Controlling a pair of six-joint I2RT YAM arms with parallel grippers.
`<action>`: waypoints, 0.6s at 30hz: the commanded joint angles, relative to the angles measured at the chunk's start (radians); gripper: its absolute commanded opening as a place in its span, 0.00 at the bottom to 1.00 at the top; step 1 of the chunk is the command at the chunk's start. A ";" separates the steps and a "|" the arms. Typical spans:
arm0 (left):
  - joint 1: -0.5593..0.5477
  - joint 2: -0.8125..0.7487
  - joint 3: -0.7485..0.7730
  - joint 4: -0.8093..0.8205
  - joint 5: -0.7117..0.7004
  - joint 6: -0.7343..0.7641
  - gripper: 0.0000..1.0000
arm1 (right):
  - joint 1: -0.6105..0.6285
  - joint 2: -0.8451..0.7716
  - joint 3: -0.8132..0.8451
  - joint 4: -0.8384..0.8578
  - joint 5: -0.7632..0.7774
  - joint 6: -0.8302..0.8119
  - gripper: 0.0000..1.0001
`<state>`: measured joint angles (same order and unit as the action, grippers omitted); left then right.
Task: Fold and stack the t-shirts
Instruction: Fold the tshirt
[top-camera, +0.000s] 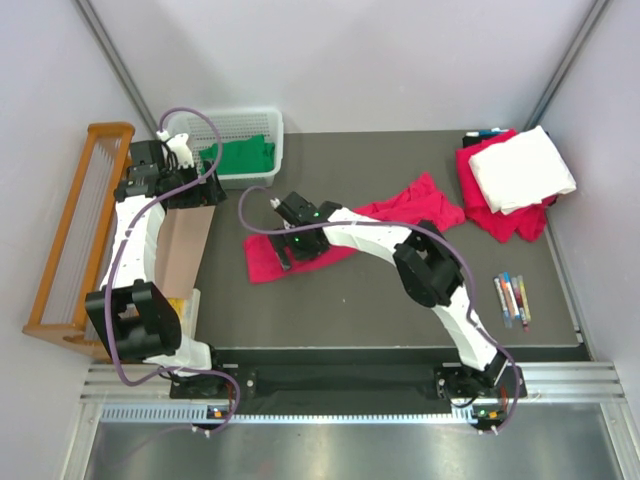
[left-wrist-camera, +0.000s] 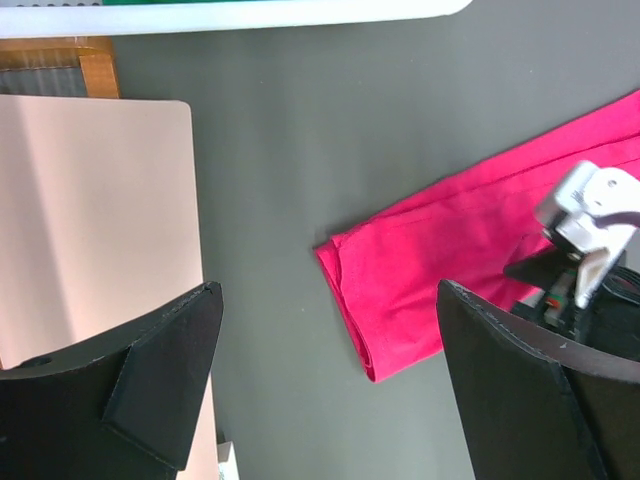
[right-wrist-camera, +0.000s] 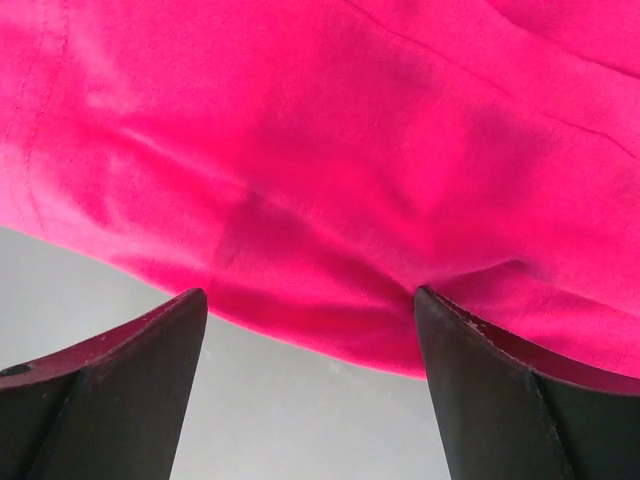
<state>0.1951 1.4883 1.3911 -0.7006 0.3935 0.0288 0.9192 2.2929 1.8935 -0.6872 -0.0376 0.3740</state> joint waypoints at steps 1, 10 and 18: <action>0.004 0.000 0.012 0.047 0.025 0.014 0.92 | 0.001 -0.093 -0.248 0.020 -0.093 0.057 0.84; 0.006 0.010 0.036 0.043 0.033 0.014 0.92 | 0.055 -0.343 -0.638 0.103 -0.116 0.088 0.84; 0.006 0.003 0.028 0.044 0.045 0.016 0.92 | 0.084 -0.526 -0.740 0.010 -0.049 0.054 0.89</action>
<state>0.1951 1.4975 1.3914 -0.7006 0.4072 0.0296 0.9806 1.8191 1.1755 -0.5041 -0.1143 0.4370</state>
